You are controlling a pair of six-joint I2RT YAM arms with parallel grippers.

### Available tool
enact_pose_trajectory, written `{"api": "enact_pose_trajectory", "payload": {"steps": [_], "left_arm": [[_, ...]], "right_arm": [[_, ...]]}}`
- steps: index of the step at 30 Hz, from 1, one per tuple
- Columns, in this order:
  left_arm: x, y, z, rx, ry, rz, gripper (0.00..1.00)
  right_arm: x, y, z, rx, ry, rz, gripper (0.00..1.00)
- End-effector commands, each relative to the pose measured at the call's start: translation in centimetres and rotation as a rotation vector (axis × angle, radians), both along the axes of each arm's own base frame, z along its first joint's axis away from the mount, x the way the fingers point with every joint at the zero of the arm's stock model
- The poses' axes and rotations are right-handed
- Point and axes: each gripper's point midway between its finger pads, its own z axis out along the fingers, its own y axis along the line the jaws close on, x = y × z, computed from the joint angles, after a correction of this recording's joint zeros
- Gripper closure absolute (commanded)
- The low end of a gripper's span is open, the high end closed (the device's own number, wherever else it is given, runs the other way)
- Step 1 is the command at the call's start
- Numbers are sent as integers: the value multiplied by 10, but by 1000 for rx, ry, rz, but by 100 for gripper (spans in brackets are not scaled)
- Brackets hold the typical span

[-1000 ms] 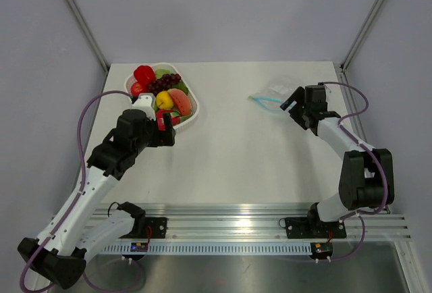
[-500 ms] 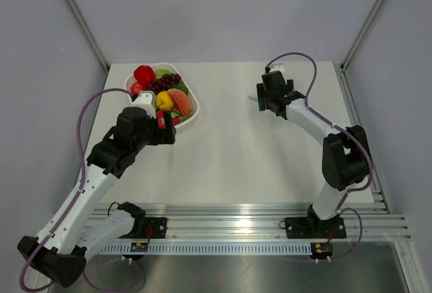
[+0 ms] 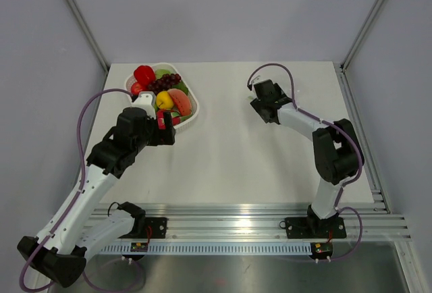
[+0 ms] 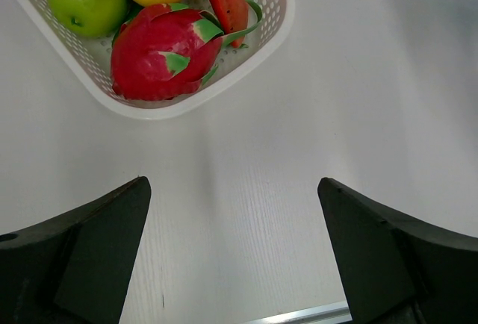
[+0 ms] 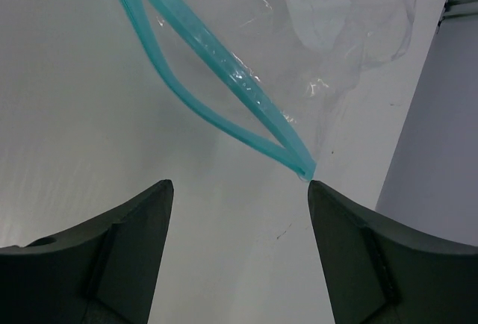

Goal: Place the food in the zip-top bag and seal the zipper
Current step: Pick up the zipper food storage bag at the center of the board.

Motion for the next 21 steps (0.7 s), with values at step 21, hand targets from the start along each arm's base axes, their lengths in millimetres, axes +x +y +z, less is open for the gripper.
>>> {"api": "enact_pose_trajectory", "payload": {"steps": [21], "left_arm": [[-7,8,11,5,-39,18,1]], "right_arm": [[81,-13,2,-200,-153,16,53]]}}
